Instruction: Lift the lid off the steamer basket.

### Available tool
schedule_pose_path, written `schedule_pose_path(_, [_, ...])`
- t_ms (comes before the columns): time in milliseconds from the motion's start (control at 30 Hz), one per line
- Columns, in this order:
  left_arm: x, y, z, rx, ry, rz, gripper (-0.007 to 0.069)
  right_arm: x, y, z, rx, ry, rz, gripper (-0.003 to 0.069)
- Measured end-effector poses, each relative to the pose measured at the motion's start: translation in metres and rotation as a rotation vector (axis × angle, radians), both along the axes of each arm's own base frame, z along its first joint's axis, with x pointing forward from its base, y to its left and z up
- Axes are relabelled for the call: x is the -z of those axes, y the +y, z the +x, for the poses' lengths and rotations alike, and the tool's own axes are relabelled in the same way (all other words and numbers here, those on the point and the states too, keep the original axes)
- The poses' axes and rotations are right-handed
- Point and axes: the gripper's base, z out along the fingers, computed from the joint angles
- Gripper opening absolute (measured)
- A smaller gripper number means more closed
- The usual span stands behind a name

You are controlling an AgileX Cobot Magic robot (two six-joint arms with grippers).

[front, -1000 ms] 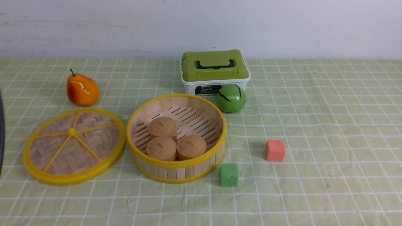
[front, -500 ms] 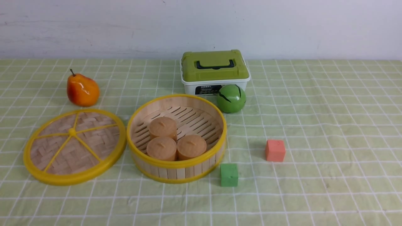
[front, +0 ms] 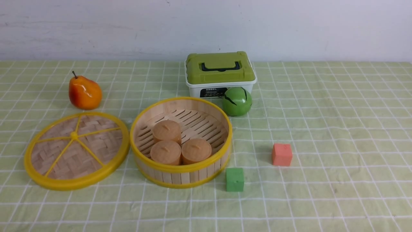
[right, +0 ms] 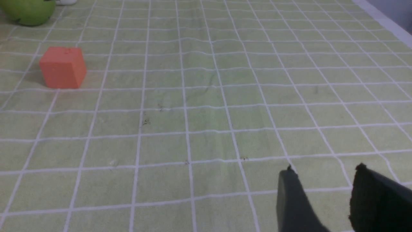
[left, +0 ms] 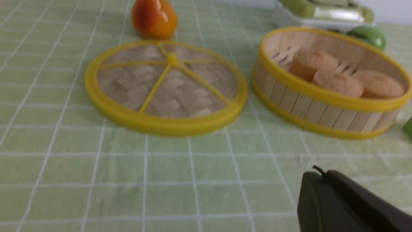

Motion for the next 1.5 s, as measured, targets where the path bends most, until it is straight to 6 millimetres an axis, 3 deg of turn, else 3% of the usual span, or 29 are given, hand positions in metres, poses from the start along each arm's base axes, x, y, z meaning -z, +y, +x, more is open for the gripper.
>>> schedule_pose_path(100, [0.018,0.003,0.000,-0.010,0.072,0.048,-0.0013,0.000,0.000,0.000,0.000,0.000,0.000,0.0241])
schedule_pose_path(200, [0.024,0.005,0.001,-0.023,0.090,0.057,-0.0013,0.000,0.000,0.000,0.000,0.000,0.000,0.0241])
schedule_pose_path(400, [0.023,0.005,0.004,-0.043,0.033,-0.034,-0.0013,0.000,0.000,0.000,0.000,0.000,0.000,0.0241])
schedule_pose_path(1500, [0.023,0.003,0.004,-0.008,0.020,-0.019,-0.0012,0.000,0.000,0.000,0.000,0.000,0.000,0.0241])
